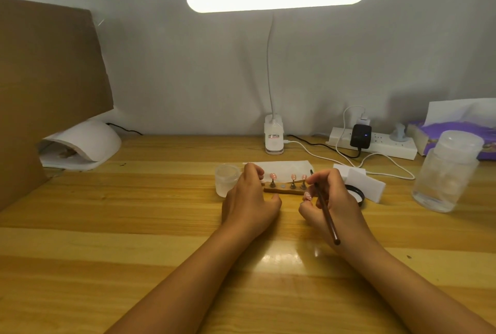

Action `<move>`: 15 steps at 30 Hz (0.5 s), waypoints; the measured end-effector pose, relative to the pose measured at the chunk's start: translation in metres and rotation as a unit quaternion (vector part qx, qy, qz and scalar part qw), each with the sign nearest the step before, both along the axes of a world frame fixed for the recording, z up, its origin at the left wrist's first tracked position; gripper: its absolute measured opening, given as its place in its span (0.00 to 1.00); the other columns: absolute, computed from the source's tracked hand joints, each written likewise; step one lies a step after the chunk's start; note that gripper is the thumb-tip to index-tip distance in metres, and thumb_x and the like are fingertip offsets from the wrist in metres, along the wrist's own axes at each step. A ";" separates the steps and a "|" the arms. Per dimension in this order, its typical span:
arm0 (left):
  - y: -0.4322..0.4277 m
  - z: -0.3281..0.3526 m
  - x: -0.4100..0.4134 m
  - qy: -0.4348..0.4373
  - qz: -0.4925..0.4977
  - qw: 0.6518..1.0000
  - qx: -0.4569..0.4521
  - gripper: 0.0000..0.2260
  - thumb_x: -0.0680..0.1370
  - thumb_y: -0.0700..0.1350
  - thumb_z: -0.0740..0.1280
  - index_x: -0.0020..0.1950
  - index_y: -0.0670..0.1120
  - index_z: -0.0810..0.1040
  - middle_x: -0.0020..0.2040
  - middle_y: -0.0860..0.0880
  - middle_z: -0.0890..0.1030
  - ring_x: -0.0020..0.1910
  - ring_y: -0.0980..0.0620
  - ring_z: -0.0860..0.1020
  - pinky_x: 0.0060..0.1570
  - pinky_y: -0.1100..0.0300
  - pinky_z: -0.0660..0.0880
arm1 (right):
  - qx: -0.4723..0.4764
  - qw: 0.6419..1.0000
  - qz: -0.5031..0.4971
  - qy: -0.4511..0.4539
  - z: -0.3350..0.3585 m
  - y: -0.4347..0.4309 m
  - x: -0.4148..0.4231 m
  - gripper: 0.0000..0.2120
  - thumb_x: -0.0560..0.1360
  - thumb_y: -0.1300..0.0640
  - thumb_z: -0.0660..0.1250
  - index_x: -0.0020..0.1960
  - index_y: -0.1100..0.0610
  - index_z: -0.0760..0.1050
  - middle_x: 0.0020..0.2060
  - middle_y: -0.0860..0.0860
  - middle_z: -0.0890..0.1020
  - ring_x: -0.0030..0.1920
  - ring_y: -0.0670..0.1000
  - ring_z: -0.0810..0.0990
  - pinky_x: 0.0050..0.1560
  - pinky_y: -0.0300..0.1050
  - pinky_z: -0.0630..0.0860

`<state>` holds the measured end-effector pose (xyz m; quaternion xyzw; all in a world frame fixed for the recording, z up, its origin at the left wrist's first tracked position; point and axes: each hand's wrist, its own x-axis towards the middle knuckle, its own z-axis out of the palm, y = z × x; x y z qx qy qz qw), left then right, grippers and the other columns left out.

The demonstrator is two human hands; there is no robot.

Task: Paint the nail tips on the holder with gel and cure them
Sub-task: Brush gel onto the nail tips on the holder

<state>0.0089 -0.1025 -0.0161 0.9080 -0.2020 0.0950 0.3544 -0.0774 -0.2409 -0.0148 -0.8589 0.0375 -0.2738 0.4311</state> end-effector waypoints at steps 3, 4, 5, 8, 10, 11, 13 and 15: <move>0.000 0.000 0.002 0.013 -0.009 1.000 0.014 0.21 0.75 0.51 0.70 0.64 0.54 0.64 0.63 0.57 0.77 0.60 0.54 0.76 0.46 0.62 0.67 | -0.013 1.000 0.000 -0.007 0.001 0.001 0.000 0.18 0.72 0.65 0.71 0.55 0.52 0.67 0.40 0.44 0.76 0.43 0.42 0.77 0.45 0.47 0.78; 0.000 0.000 0.003 0.017 -0.010 1.000 0.014 0.22 0.75 0.52 0.70 0.64 0.54 0.64 0.62 0.57 0.77 0.59 0.54 0.77 0.46 0.62 0.68 | -0.016 1.000 -0.002 -0.007 0.001 0.001 0.000 0.19 0.72 0.65 0.71 0.55 0.52 0.67 0.39 0.43 0.76 0.42 0.43 0.78 0.45 0.48 0.78; 0.000 0.000 0.003 0.020 -0.011 1.000 0.011 0.22 0.75 0.53 0.71 0.64 0.54 0.65 0.61 0.57 0.77 0.58 0.55 0.77 0.44 0.62 0.68 | -0.019 1.000 -0.005 -0.004 0.001 0.001 0.000 0.19 0.72 0.65 0.71 0.56 0.53 0.67 0.39 0.43 0.76 0.41 0.44 0.78 0.45 0.48 0.79; 0.000 0.000 0.003 0.017 -0.018 1.000 0.013 0.20 0.74 0.54 0.71 0.62 0.55 0.67 0.55 0.58 0.77 0.55 0.58 0.77 0.39 0.64 0.67 | -0.025 1.000 -0.012 -0.003 0.002 0.002 -0.001 0.20 0.71 0.65 0.72 0.56 0.53 0.66 0.40 0.44 0.76 0.41 0.45 0.78 0.46 0.51 0.79; 0.000 0.000 0.003 0.007 -0.026 0.999 0.021 0.17 0.74 0.54 0.70 0.59 0.56 0.70 0.53 0.59 0.77 0.52 0.59 0.75 0.36 0.66 0.64 | -0.031 0.999 -0.016 -0.009 0.003 0.003 -0.001 0.20 0.71 0.65 0.72 0.56 0.54 0.66 0.40 0.44 0.76 0.41 0.46 0.78 0.46 0.52 0.79; 0.001 0.001 0.003 0.007 -0.032 0.999 0.022 0.16 0.73 0.54 0.70 0.58 0.56 0.71 0.52 0.59 0.77 0.51 0.59 0.75 0.35 0.67 0.63 | -0.036 0.999 -0.020 -0.014 0.003 0.003 -0.002 0.20 0.71 0.65 0.72 0.56 0.54 0.66 0.40 0.43 0.76 0.41 0.46 0.77 0.47 0.52 0.79; 0.003 0.002 0.003 0.012 -0.047 0.999 0.023 0.13 0.73 0.54 0.70 0.55 0.58 0.73 0.51 0.59 0.77 0.49 0.60 0.74 0.35 0.68 0.63 | -0.049 0.998 -0.025 -0.026 0.003 0.004 -0.002 0.19 0.71 0.66 0.72 0.56 0.55 0.67 0.40 0.43 0.76 0.42 0.45 0.77 0.47 0.52 0.79; 0.004 0.003 0.003 0.018 -0.067 0.997 0.034 0.09 0.73 0.55 0.70 0.51 0.60 0.74 0.49 0.59 0.76 0.48 0.60 0.75 0.35 0.67 0.63 | -0.066 0.997 -0.024 -0.033 0.003 0.006 -0.002 0.19 0.71 0.66 0.72 0.55 0.55 0.67 0.40 0.42 0.76 0.43 0.45 0.77 0.47 0.52 0.79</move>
